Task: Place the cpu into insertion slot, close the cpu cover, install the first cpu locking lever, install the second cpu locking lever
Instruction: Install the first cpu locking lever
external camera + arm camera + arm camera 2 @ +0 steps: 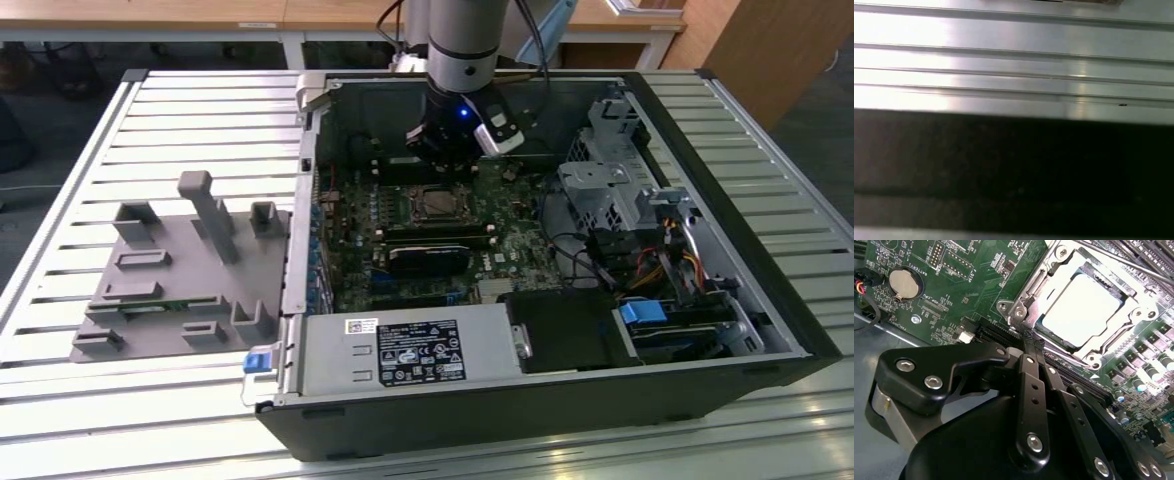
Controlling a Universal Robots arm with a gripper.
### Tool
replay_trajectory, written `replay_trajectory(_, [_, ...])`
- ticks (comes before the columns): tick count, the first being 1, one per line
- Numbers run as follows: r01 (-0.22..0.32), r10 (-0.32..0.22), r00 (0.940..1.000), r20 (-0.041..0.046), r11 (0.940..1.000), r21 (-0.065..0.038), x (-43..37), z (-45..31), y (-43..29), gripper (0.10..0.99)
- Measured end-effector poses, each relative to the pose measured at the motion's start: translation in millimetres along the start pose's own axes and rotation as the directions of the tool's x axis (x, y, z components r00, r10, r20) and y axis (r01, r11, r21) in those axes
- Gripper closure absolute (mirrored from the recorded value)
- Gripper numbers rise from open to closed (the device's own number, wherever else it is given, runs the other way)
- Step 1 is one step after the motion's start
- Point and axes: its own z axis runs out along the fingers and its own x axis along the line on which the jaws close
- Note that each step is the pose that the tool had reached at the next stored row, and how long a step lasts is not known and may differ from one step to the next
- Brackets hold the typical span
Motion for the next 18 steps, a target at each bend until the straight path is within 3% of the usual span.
replay_trajectory(18, [0.000, 0.000, 1.0000, -0.0003, 1.0000, 0.004, 0.0, 0.0, 0.0, 0.969])
